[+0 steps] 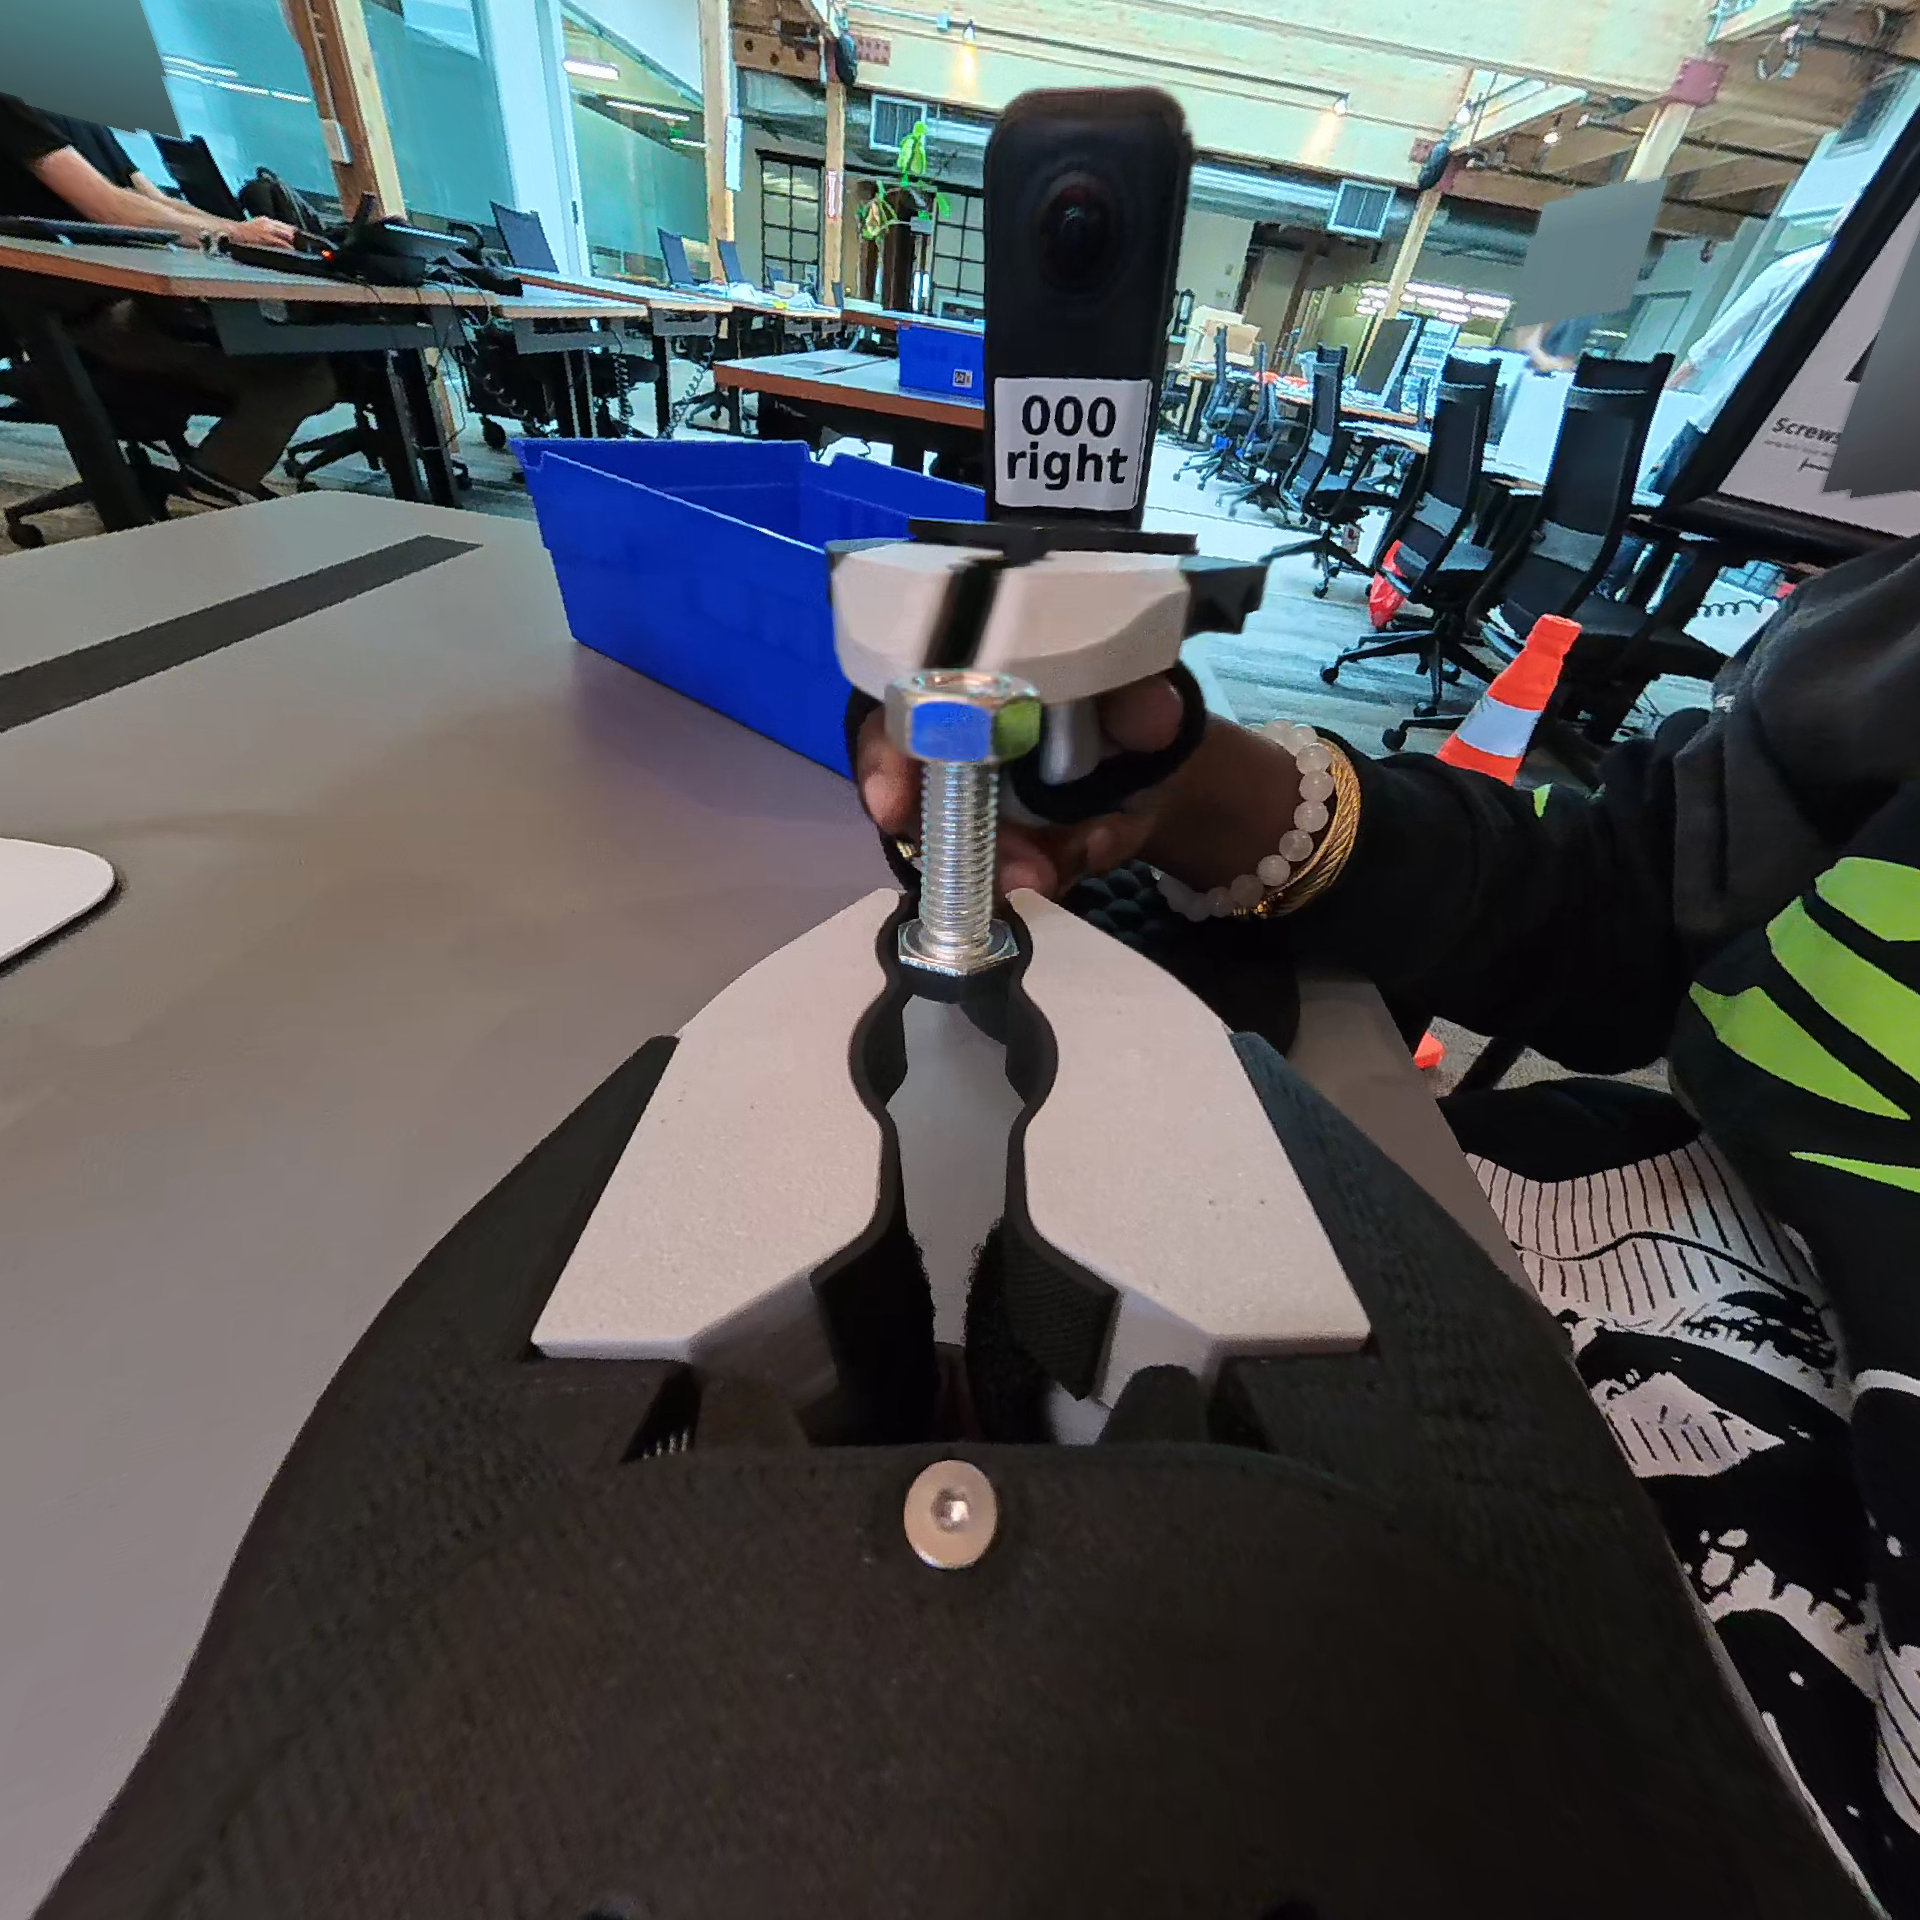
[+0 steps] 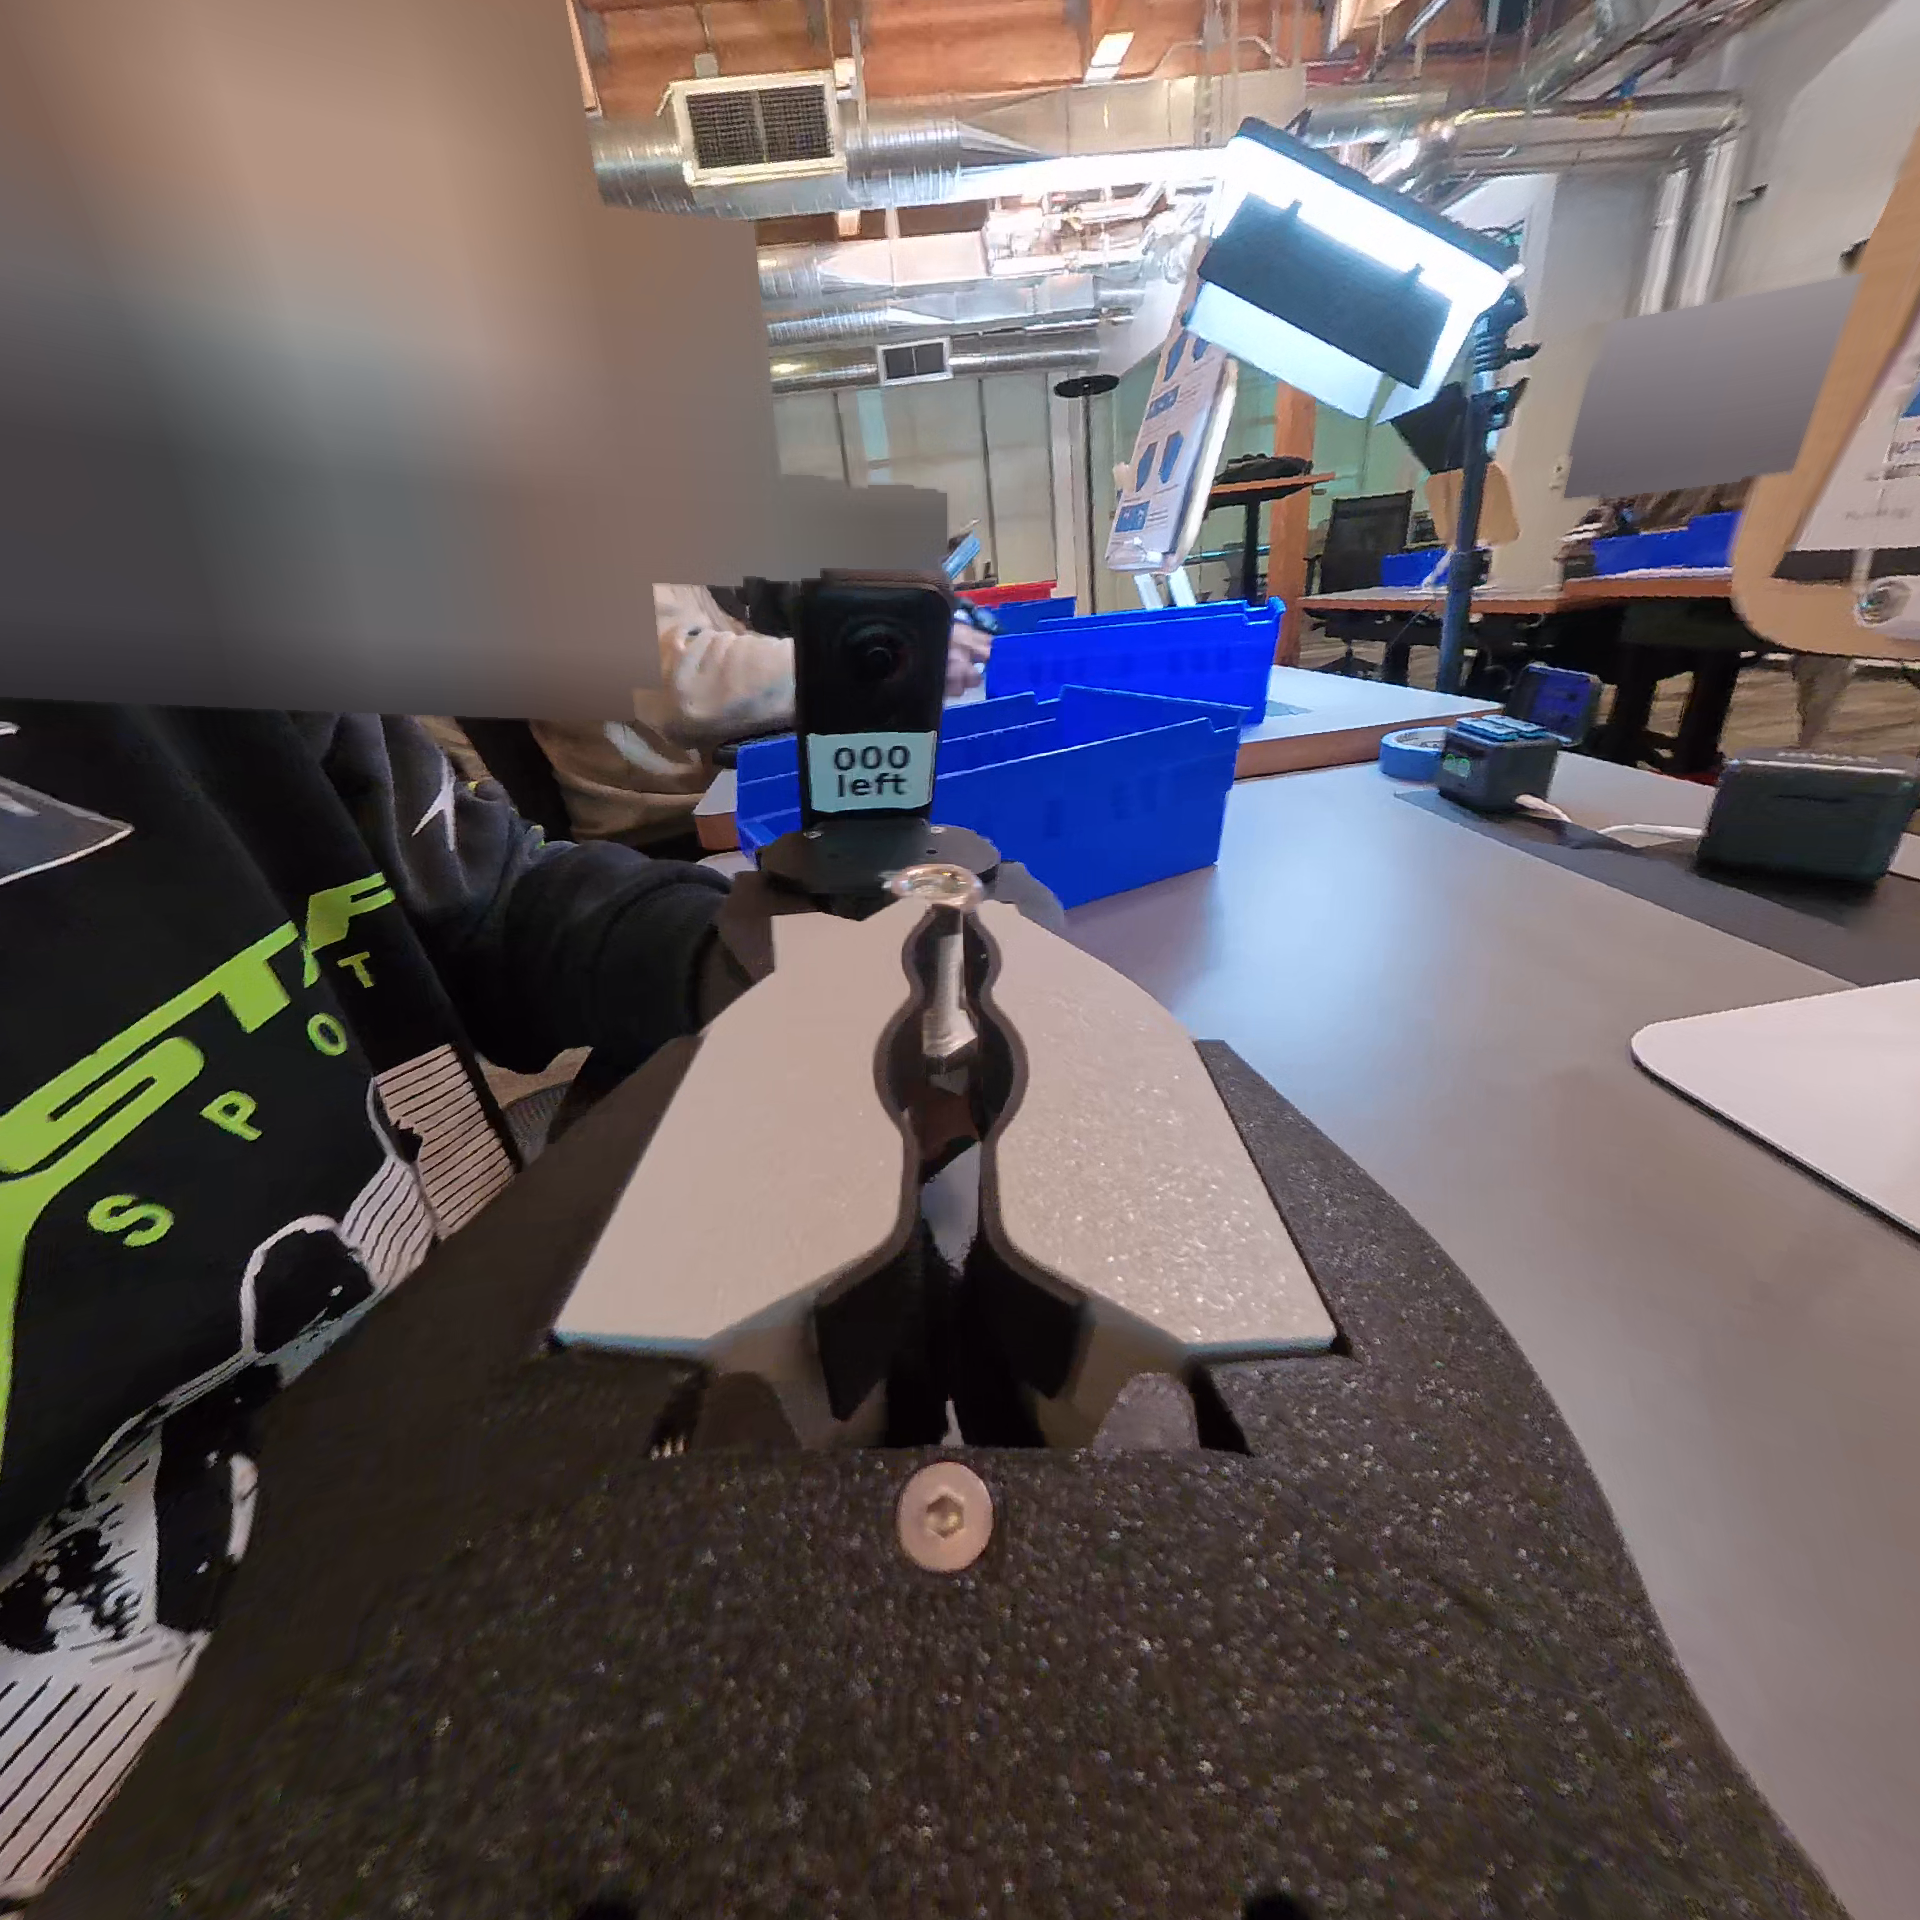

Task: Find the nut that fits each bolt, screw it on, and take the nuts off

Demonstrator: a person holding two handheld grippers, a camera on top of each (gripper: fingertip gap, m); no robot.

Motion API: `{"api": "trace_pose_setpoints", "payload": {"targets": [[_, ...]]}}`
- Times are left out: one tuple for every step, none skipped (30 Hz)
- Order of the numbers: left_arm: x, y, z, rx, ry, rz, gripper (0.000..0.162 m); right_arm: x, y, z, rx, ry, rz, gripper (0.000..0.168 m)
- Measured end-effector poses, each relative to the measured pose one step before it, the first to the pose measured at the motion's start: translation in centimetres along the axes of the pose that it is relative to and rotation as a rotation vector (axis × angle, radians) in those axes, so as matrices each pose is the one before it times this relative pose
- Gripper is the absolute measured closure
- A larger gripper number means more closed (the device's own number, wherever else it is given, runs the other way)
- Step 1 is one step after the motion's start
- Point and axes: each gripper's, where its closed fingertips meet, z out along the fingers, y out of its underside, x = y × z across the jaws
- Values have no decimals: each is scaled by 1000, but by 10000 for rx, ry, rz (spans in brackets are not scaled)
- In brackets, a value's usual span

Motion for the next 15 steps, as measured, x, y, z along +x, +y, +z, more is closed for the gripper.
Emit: {"api": "trace_pose_setpoints", "payload": {"targets": [[60,-58,-22,22,20,29,147,360,-30,-101,19,217,-1,164],[50,-48,17,13,4,44,147,137,-37,-62,25,72,-12,164],[21,-7,20,-8,-3,19,147,-100,-141,-17,100,-60,5,164],[-11,36,8,-15,-2,-10,147,-200,-177,0,135,-109,26,162],[-68,27,-6,-4,-22,-31,147,-212,-121,28,90,-120,38,156],[-67,29,-16,-5,-19,-32,147,-178,-9,42,19,-117,35,151],[-36,23,4,-14,-13,-13,147,-114,61,69,-33,-68,26,146],[-1,45,19,-25,-20,18,147,-11,138,91,-76,7,0,141],[93,87,56,-62,23,71,147,101,196,85,-117,81,-43,138],[148,117,80,-70,44,79,147,106,191,55,-118,79,-65,138],[99,79,92,-31,17,19,147,-17,87,8,-67,-15,-30,139],[23,16,29,6,20,-32,147,-106,-8,-29,-28,-80,20,141],[-60,-6,-28,13,5,-57,147,-42,-12,-39,-20,-49,13,145],[-133,-60,-77,42,-33,-52,147,42,-40,-60,7,15,-2,149],[-104,-111,-109,78,-15,-51,147,183,-66,-103,36,120,-14,155]]}}
